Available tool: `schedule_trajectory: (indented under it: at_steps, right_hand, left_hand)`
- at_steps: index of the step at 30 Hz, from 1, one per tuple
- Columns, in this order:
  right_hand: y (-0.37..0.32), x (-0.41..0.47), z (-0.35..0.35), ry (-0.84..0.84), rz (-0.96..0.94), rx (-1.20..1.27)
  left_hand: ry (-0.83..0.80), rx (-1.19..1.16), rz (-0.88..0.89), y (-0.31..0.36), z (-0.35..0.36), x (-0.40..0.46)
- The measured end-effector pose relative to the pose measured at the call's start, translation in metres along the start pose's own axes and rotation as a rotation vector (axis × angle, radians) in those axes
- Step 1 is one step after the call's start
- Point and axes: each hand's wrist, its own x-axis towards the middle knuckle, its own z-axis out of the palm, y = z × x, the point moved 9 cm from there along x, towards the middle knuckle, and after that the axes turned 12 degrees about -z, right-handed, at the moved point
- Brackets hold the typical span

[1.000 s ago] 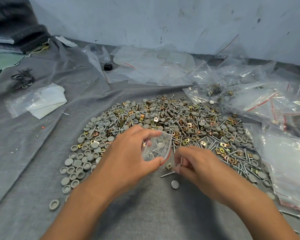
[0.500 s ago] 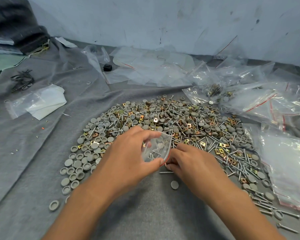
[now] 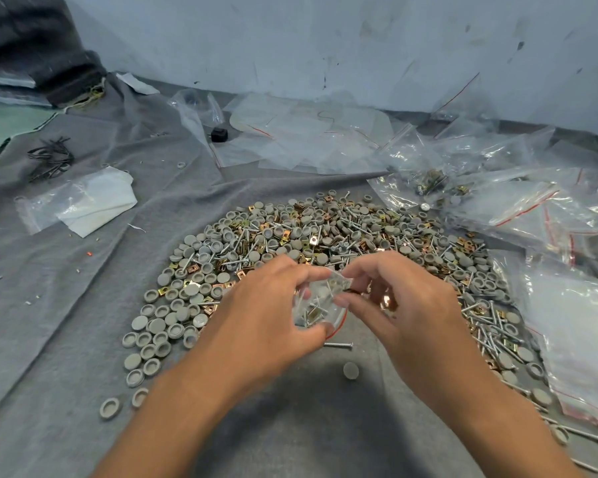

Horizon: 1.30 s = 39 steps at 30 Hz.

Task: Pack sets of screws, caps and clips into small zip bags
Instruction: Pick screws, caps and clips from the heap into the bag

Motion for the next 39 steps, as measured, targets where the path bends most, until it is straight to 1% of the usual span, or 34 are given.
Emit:
schedule_trajectory:
  at_steps: [3,4,7,9,11,12,13,15,17,19,20,22,28,31,37,39]
  right_hand:
    - [-0.004,-0.001,-0.007,0.118,-0.032,0.01]
    - [-0.007,-0.002,-0.006,0.128,-0.053,0.003]
    - [-0.009,-0.001,0.003,0.089,-0.089,-0.017]
    - [0.007,-0.001,-0.007,0.135,-0.031,0.011]
    - [0.044,-0.007,-0.031,0.231,0.14,-0.003]
    - [0.065,-0.011,-0.037,0.217,0.251,-0.037]
    - [0.087,-0.018,-0.035,0.143,0.359,-0.074]
    - [0.116,-0.031,-0.017,-0.088,0.508,-0.13]
    - [0.124,-0.037,0.004,-0.291,0.531,-0.179]
    - [0.12,-0.036,0.018,-0.422,0.485,-0.216]
    - [0.118,-0.035,0.022,-0.46,0.461,-0.233]
    - [0.117,-0.035,0.026,-0.49,0.444,-0.247]
    - [0.124,-0.045,0.029,-0.54,0.5,-0.172]
    - [0.123,-0.043,0.027,-0.551,0.501,-0.195]
    - [0.118,-0.043,0.021,-0.525,0.489,-0.239]
    - [0.113,-0.035,0.016,-0.418,0.452,-0.24]
  left_hand:
    - [-0.008,0.002,-0.001,0.0,0.001,0.0]
    - [-0.011,0.002,-0.002,0.0,0.001,0.0]
    - [-0.018,0.003,-0.007,0.0,0.001,0.0]
    - [-0.014,0.001,-0.013,0.0,-0.001,0.0]
    - [-0.011,0.008,-0.011,-0.001,-0.002,-0.001]
    - [-0.014,0.017,-0.01,0.0,-0.002,-0.001]
    - [-0.019,0.025,-0.011,0.0,-0.002,-0.001]
    - [-0.026,0.033,-0.013,0.0,-0.001,-0.001]
    - [-0.026,0.032,-0.014,0.0,-0.001,-0.001]
    - [-0.018,0.024,-0.015,0.0,-0.002,0.0]
    - [-0.017,0.022,-0.015,0.0,-0.002,0.0]
    - [-0.019,0.021,-0.013,0.0,-0.002,0.0]
    - [-0.037,0.029,-0.019,-0.001,-0.001,0.0]
    - [-0.037,0.039,-0.018,-0.001,-0.001,0.0]
    - [-0.034,0.031,-0.013,-0.001,0.001,0.0]
    - [-0.031,0.035,-0.012,-0.002,0.001,0.0]
